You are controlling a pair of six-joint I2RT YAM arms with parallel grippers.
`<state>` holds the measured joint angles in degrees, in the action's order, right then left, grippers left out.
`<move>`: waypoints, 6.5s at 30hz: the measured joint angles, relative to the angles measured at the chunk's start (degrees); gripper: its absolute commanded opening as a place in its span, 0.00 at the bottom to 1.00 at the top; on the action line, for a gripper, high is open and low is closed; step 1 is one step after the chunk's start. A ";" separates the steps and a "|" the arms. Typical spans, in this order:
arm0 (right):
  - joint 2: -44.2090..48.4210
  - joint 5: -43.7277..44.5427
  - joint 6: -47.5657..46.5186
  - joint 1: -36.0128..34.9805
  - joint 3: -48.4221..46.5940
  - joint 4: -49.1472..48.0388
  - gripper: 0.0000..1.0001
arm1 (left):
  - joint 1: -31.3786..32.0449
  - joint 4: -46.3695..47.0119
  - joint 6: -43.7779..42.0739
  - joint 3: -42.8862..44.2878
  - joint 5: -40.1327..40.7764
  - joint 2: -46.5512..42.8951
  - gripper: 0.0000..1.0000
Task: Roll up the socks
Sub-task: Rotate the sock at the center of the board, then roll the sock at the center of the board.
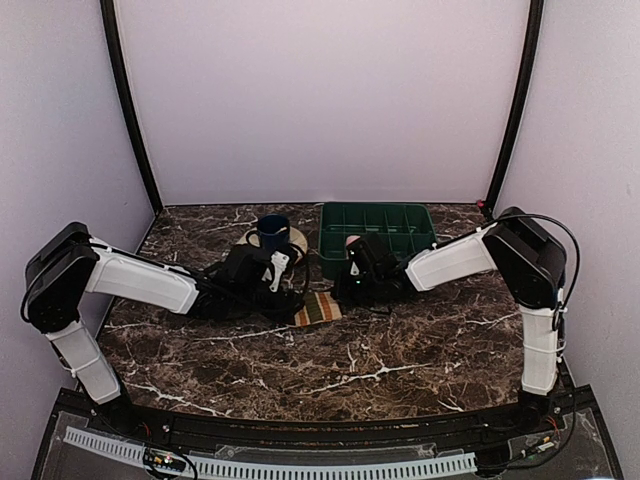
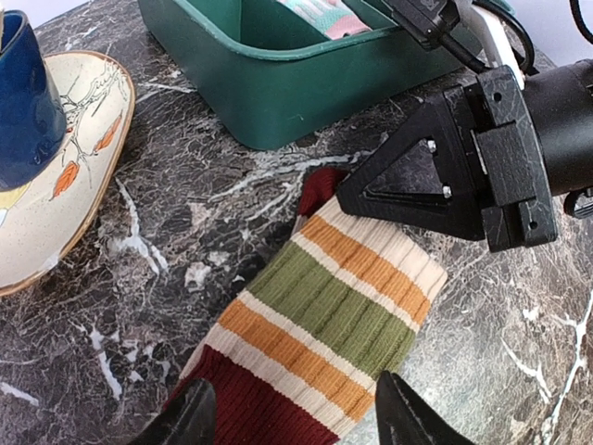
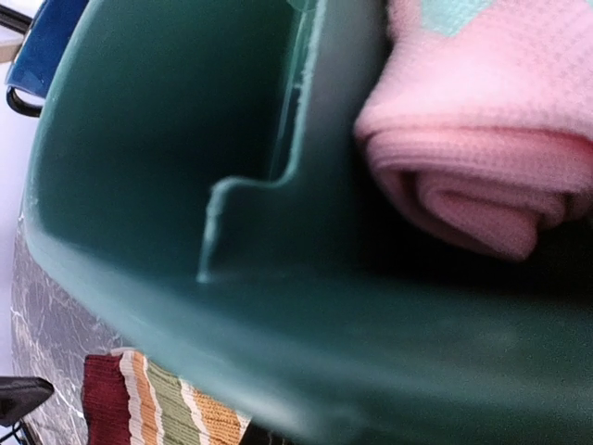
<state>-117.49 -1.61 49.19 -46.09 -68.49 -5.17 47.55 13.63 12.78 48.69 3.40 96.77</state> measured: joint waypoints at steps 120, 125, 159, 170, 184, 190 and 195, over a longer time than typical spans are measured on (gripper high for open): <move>6.67 14.53 -54.31 -27.71 -5.29 35.69 0.43 | 0.72 -3.87 13.42 -19.28 -1.22 -29.09 0.69; 5.73 15.50 -57.33 -27.71 -4.96 34.47 0.43 | 0.72 -3.85 14.67 -20.17 -1.22 -30.23 0.69; 1.36 6.03 -60.67 -22.64 -10.78 36.65 0.00 | 0.74 -2.51 13.51 -26.47 -1.70 -37.07 0.69; -2.16 -6.99 -53.09 -20.59 -17.97 44.94 0.00 | 8.02 -1.46 10.86 -28.28 -1.40 -38.45 0.69; -4.04 -22.80 -47.47 -15.50 -20.92 48.96 0.00 | 16.76 1.70 5.18 -29.92 0.98 -35.17 0.70; -5.07 -26.03 -46.90 -14.78 -22.71 49.55 0.00 | 19.76 3.76 2.38 -30.40 2.84 -33.18 0.71; -5.42 -27.96 -46.90 -14.75 -23.65 50.62 0.00 | 21.79 4.66 -1.01 -29.68 5.51 -28.52 0.72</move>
<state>-122.91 -29.56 2.28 -60.84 -92.14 45.45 69.34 18.28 11.77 19.00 8.91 68.25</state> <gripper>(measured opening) 0.021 0.715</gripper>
